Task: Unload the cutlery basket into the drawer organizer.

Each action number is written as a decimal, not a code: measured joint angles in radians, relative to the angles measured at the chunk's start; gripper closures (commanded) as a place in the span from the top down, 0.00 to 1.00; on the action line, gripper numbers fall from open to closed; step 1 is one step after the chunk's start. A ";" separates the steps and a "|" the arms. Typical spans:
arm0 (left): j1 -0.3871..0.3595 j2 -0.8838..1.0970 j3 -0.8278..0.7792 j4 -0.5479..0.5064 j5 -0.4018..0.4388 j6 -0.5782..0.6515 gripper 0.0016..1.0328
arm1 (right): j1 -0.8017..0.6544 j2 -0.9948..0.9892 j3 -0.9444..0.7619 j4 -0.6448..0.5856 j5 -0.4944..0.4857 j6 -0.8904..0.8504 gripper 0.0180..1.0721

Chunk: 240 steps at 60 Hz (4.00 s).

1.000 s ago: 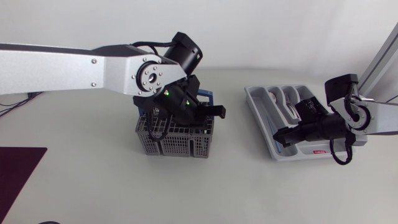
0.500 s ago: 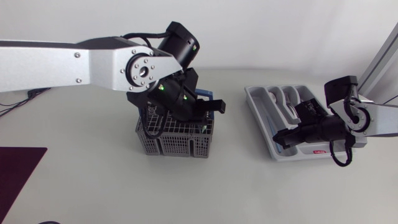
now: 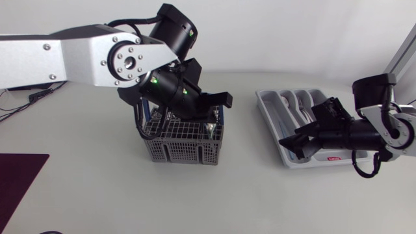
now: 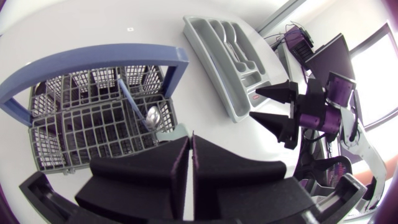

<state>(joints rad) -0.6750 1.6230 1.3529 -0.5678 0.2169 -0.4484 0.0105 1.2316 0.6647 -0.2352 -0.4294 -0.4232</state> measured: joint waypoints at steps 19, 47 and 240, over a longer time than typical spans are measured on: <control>0.000 -0.042 0.000 -0.022 0.033 0.000 0.04 | 0.203 -0.235 -0.108 -0.104 -0.098 -0.123 0.89; 0.009 -0.111 0.000 -0.092 0.032 0.023 0.04 | 0.331 -0.385 -0.117 -0.154 -0.110 -0.133 0.89; -0.133 0.065 0.305 -0.695 0.381 0.850 0.03 | 0.439 0.023 0.147 -0.397 -0.483 -0.655 0.06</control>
<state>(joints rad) -0.8082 1.6882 1.6581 -1.2633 0.5983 0.4019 0.4492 1.2541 0.8120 -0.6327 -0.9123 -1.0786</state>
